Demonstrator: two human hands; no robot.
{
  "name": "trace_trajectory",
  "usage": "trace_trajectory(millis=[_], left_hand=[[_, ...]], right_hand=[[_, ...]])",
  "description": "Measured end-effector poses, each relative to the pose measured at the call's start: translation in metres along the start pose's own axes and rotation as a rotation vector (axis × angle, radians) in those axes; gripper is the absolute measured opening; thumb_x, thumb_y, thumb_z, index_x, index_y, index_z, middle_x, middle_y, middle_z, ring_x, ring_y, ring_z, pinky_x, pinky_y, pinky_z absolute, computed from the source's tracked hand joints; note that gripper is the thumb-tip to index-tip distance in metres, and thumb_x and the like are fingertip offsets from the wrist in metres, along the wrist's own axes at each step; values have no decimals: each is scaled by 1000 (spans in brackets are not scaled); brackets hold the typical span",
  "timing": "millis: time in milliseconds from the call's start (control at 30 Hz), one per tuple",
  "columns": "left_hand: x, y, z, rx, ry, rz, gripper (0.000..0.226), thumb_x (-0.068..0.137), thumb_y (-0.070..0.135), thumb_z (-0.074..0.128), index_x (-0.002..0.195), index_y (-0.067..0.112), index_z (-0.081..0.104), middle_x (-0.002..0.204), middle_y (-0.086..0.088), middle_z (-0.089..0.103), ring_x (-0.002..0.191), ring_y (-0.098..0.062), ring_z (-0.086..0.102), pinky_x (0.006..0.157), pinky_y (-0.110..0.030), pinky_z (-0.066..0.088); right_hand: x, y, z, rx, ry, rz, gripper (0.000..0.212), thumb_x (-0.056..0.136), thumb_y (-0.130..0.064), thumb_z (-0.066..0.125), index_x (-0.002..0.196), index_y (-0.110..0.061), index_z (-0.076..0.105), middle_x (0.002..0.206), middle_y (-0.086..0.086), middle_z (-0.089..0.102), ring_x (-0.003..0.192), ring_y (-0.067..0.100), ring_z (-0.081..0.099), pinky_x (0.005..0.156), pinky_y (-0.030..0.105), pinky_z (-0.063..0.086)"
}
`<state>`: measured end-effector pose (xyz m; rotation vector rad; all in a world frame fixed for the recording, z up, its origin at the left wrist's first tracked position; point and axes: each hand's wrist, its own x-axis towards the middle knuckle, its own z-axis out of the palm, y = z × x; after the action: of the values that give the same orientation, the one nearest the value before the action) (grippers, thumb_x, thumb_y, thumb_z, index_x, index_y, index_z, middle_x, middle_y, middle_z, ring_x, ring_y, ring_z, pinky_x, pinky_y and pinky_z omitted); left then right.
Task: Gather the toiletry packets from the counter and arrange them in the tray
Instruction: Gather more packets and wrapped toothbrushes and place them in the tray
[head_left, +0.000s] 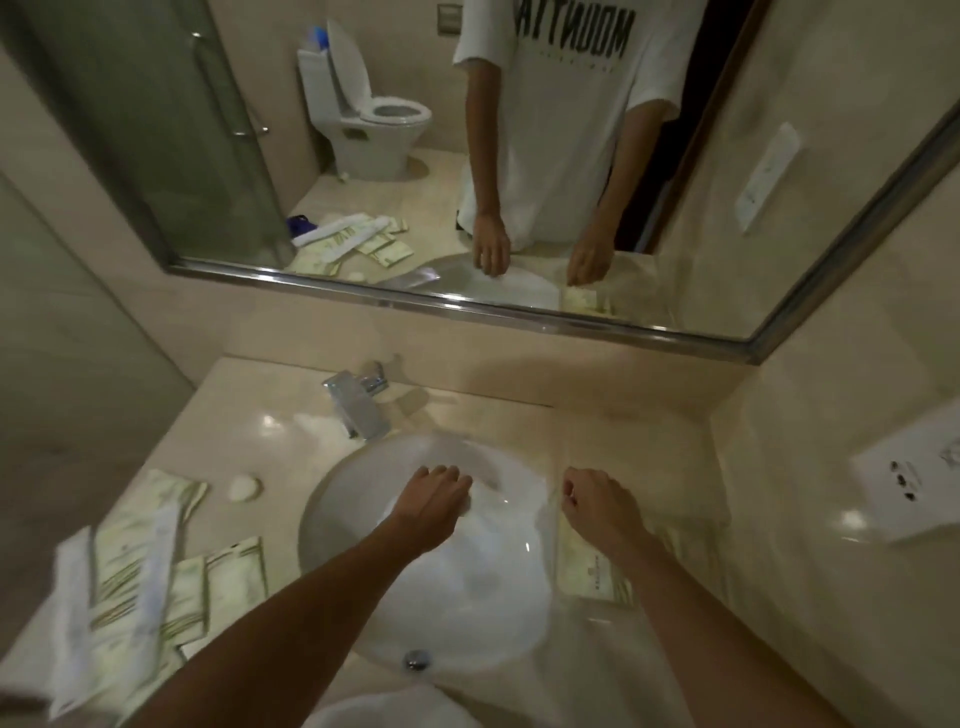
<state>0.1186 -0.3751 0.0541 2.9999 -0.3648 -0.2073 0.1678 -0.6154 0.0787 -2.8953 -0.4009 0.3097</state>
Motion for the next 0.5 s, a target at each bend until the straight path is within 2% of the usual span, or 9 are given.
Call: trace_trajectory(millis=[133,233,367,500], left_hand=[[-47,-46,-3,17,-46,-165,24,87,7,44,110,13,50,113,-9,57,103,-28,54,88,-37,38],[-85,-79,0,-15,-70,-260,26,87,9,43,112,11,51,113,-11,58,104,-30,55,89,-38,39],[-138,-118,6,-41,-78,-373,30,86,9,42,115,12,49,113,-11,58,106,-30,55,88,-40,40],[-184,-153,12,-68,-115,-467,29,85,8,45,114,11,49,112,-9,58,104,-29,55,87,-40,40]], right_hand=[[5,-59,6,9,-28,-102,10,87,-14,50,93,-19,56,97,3,61,88,25,61,68,29,41],[7,-105,15,2,-50,-157,9,89,-12,48,89,-18,55,94,3,61,81,24,60,64,28,39],[6,-163,32,-6,-81,-279,8,94,-16,47,92,-16,54,92,2,57,78,19,58,65,27,42],[4,-217,51,-24,-156,-342,11,92,-15,48,94,-23,55,99,0,59,86,21,61,76,33,51]])
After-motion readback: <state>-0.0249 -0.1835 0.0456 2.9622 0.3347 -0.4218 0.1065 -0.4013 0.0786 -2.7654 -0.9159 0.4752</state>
